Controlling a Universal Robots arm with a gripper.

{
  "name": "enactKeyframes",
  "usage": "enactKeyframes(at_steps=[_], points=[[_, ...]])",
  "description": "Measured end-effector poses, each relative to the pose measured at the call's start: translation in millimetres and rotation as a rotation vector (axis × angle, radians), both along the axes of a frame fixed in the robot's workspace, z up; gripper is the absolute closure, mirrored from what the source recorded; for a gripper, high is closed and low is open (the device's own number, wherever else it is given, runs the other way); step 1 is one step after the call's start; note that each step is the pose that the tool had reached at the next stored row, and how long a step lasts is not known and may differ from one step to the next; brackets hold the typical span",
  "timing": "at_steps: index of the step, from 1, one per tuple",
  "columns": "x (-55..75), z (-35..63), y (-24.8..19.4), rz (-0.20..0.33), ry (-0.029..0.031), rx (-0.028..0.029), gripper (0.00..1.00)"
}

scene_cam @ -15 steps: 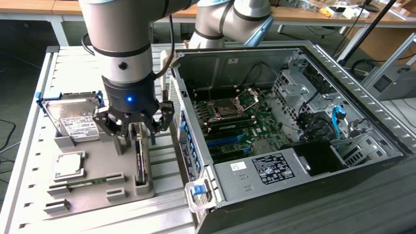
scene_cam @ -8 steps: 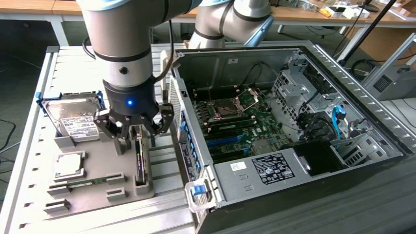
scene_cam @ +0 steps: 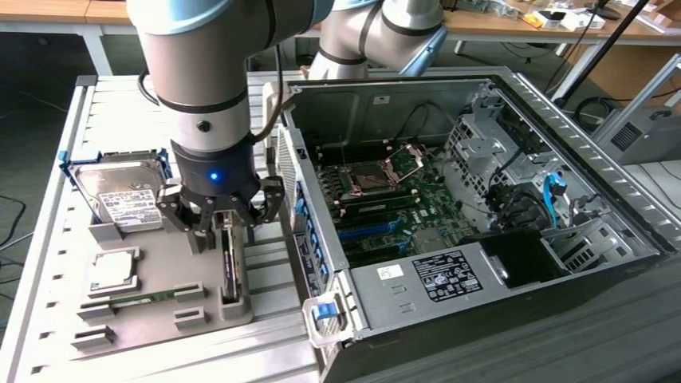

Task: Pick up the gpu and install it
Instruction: 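Pick up the gpu and move the gpu toward the slot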

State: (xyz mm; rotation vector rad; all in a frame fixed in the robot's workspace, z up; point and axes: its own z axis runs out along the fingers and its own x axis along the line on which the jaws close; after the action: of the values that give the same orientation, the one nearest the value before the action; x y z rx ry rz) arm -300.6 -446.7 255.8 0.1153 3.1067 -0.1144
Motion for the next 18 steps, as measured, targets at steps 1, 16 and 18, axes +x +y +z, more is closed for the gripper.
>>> enactKeyframes(at_steps=[1, 16, 18], points=[[0.0, -1.1, 0.0, 0.0, 0.0, 0.0, 0.46], [0.0, -7.6, 0.0, 0.0, 0.0001, -0.0001, 0.33], [0.0, -7.6, 0.0, 0.0, 0.0, -0.0001, 0.21]])
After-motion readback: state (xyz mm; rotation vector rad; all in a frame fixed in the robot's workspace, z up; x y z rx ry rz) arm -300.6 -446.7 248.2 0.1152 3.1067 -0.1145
